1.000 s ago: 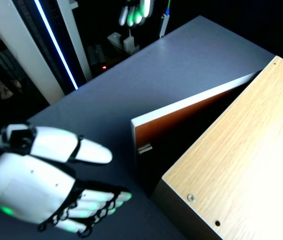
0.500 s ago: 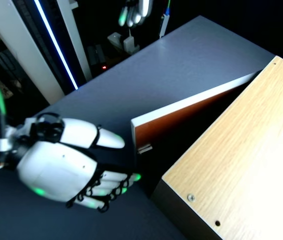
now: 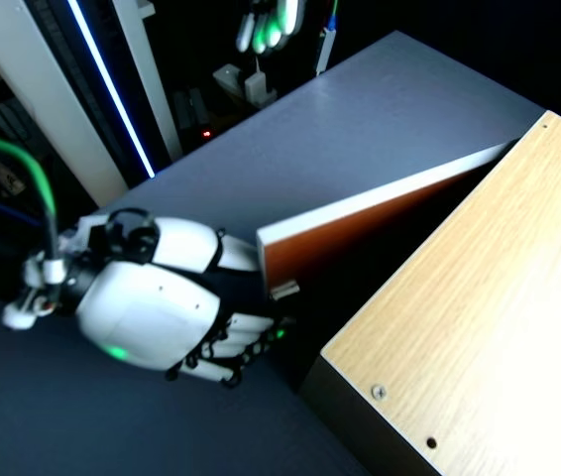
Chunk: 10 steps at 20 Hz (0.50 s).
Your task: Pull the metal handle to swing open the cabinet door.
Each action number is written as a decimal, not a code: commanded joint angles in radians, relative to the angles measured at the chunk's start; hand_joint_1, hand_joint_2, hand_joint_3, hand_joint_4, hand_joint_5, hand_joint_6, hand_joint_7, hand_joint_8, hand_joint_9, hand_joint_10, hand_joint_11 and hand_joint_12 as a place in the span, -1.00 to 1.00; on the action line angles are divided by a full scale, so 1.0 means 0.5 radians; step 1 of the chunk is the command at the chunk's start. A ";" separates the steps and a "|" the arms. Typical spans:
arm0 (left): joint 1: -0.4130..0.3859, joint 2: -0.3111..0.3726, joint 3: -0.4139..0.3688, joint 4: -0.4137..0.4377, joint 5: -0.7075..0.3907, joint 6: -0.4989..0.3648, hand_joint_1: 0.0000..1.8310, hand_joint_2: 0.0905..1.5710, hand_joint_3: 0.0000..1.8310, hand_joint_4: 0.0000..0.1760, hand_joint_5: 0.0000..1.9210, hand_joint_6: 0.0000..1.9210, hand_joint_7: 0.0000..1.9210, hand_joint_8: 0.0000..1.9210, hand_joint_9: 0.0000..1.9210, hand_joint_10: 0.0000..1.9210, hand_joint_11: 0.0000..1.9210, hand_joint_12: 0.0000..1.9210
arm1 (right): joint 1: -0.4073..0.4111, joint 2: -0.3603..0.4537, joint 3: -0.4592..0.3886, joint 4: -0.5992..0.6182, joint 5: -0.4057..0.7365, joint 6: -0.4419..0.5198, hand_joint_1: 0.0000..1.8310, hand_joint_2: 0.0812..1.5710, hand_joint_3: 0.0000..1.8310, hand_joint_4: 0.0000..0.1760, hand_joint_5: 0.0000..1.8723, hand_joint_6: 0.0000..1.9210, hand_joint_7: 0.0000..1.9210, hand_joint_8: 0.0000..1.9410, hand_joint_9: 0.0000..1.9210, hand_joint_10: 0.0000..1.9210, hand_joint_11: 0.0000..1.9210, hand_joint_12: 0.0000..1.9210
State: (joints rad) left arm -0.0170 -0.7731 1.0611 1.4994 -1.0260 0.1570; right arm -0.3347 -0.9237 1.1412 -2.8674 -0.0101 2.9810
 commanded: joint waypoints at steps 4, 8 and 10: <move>-0.021 0.009 0.001 -0.200 -0.050 0.017 -1.00 1.00 -0.94 -1.00 -0.57 -1.00 -0.52 -1.00 -0.56 -1.00 -0.90 -0.23 | 0.007 0.031 -0.076 0.024 -0.236 0.020 -1.00 1.00 -0.96 -1.00 -0.57 -1.00 -0.58 -1.00 -0.61 -1.00 -1.00 0.01; -0.021 0.009 0.001 -0.200 -0.050 0.017 -1.00 1.00 -0.94 -1.00 -0.56 -1.00 -0.51 -1.00 -0.55 -1.00 -0.90 -0.22 | 0.007 0.052 -0.159 0.023 -0.245 0.020 -1.00 1.00 -0.97 -1.00 -0.57 -1.00 -0.57 -1.00 -0.60 -1.00 -1.00 0.02; -0.021 0.009 0.001 -0.200 -0.050 0.017 -1.00 1.00 -0.94 -1.00 -0.56 -1.00 -0.51 -1.00 -0.55 -1.00 -0.90 -0.22 | 0.007 0.066 -0.201 0.023 -0.245 0.020 -1.00 1.00 -0.96 -1.00 -0.57 -1.00 -0.58 -1.00 -0.61 -1.00 -1.00 0.00</move>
State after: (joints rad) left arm -0.0170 -0.7731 1.0615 1.4994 -1.0260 0.1574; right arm -0.3401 -0.8902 1.0363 -2.8765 -0.0235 2.9688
